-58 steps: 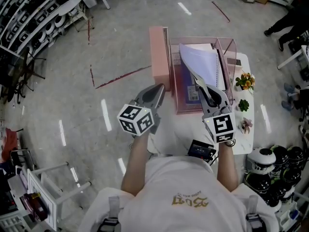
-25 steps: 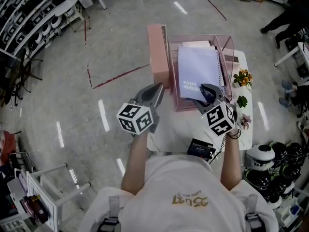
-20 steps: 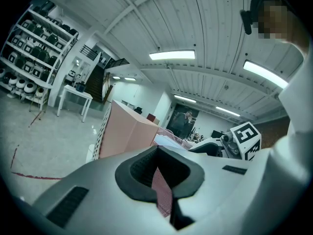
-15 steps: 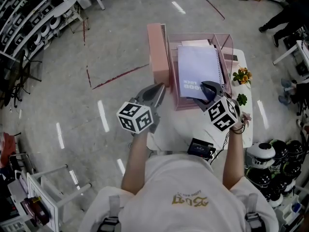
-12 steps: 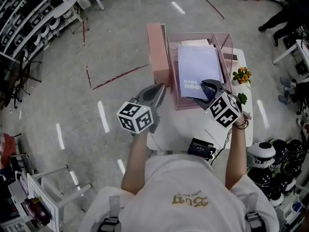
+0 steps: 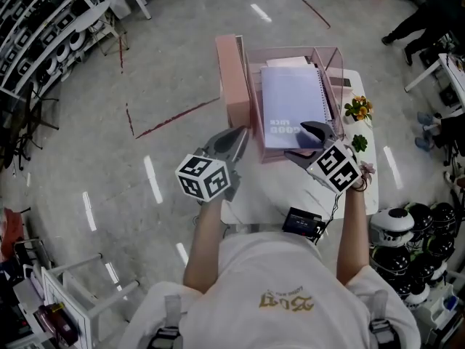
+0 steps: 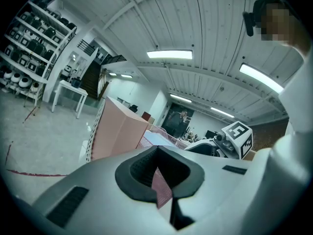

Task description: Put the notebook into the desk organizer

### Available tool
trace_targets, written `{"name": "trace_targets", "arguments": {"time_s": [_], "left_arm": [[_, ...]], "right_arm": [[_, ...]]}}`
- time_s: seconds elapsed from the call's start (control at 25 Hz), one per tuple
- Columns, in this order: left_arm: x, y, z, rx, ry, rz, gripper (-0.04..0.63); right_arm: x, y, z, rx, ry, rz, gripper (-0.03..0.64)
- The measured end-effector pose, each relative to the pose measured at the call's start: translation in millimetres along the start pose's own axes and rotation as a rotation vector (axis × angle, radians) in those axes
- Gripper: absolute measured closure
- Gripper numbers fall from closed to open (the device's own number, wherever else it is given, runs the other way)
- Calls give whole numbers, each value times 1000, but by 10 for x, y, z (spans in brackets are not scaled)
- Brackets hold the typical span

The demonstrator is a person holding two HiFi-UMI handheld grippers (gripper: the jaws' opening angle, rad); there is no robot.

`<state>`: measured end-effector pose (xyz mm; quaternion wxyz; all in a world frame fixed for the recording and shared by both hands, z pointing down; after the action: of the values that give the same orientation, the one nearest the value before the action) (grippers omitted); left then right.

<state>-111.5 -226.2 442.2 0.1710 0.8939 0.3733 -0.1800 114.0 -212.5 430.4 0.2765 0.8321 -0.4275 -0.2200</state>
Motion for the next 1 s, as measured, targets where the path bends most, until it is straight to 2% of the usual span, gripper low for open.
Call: {"name": "trace_targets", "arguments": {"time_s": [0.16, 0.36, 0.56, 0.72, 1.0], "left_arm": [[74, -6, -33, 1, 7, -10, 580], [199, -59, -42, 12, 32, -25, 580], [331, -179, -96, 19, 63, -43, 580], [417, -317, -149, 34, 82, -56, 580], [551, -541, -223, 60, 100, -82, 580]], "right_arm": [[-93, -125, -79, 107, 128, -27, 309], [-283, -318, -170, 316, 333, -54, 420], [-480, -537, -253, 536, 502, -140, 605], [-627, -669, -270, 638, 613, -212, 606], [-1030, -726, -246, 588, 590, -373, 606]]}}
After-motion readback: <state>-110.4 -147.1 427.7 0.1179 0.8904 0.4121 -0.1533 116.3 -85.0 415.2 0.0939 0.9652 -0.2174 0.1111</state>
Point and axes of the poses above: the fingertips, and each gripper's own axes: y forward along the fingers, x to its right, z out of its top, the point moved 9 cm from there along -y, backward along the fingers, and after that the axes turned 1 degree about z, right-handed, at the moved point
